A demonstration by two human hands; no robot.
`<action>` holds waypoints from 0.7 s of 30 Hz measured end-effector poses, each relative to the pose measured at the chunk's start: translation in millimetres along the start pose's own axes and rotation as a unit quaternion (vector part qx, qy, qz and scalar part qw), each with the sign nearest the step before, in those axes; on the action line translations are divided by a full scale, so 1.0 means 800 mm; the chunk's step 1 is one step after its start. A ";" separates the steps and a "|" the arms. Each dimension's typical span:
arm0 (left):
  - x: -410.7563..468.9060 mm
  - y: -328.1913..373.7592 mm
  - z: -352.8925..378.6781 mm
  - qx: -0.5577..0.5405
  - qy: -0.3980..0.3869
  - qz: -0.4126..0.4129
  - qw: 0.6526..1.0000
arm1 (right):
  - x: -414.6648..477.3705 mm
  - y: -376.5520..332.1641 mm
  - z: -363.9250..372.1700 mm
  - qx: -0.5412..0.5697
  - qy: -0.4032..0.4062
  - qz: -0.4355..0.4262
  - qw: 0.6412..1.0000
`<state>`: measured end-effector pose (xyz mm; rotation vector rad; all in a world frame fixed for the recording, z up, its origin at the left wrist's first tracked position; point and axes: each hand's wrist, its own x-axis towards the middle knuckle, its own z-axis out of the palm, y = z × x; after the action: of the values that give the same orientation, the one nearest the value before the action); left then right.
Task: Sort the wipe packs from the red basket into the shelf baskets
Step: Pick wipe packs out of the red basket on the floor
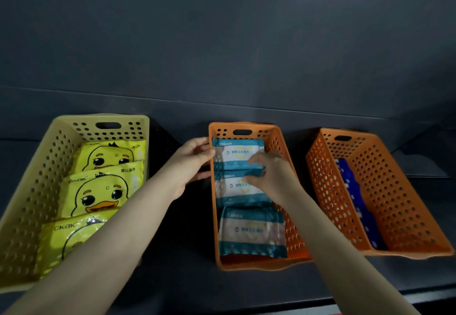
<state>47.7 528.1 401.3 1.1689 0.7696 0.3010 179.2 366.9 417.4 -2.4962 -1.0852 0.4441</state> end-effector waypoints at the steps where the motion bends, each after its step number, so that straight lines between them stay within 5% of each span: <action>1: -0.002 0.001 0.000 0.002 -0.002 0.002 1.000 | -0.007 0.000 0.004 0.016 -0.024 0.006 1.000; 13: -0.035 0.006 0.004 0.202 0.076 0.076 0.974 | -0.010 0.006 0.001 0.117 -0.043 0.027 0.992; 21: -0.162 0.015 -0.009 0.185 0.111 0.165 0.962 | -0.121 -0.012 -0.051 0.173 0.165 -0.055 0.969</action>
<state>-48.0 461.9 460.4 1.6417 0.8483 0.5914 127.9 291.9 470.8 -2.0970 -0.9168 0.1582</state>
